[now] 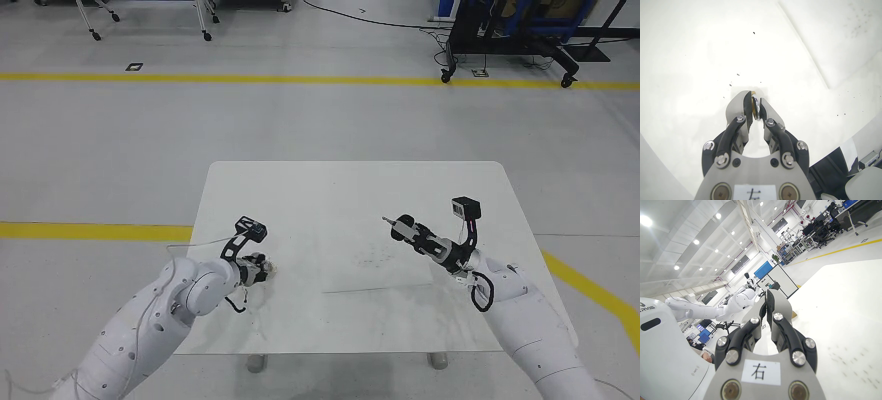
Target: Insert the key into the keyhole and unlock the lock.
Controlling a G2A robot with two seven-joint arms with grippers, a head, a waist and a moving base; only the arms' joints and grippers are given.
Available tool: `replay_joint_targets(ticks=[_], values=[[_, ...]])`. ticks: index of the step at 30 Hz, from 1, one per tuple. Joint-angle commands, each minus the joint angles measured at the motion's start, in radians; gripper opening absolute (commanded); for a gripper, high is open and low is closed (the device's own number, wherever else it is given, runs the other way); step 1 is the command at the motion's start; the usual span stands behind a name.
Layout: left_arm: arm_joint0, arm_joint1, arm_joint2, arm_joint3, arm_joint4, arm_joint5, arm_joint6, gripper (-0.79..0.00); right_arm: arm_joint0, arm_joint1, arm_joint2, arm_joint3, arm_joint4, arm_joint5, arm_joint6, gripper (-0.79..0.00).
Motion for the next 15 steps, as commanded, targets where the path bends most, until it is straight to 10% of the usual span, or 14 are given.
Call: replay_joint_targets(ticks=[1,15], values=[[-0.003,-0.002,0.001,0.003,0.013,0.007,-0.016,-0.785,0.0,0.0,0.0,0.0,0.0,0.0,0.0,-0.785],[0.001,-0.02,-0.021,-0.012,0.083,0.012,0.149,-0.785,0.0,0.0,0.0,0.0,0.0,0.0,0.0,-0.785]])
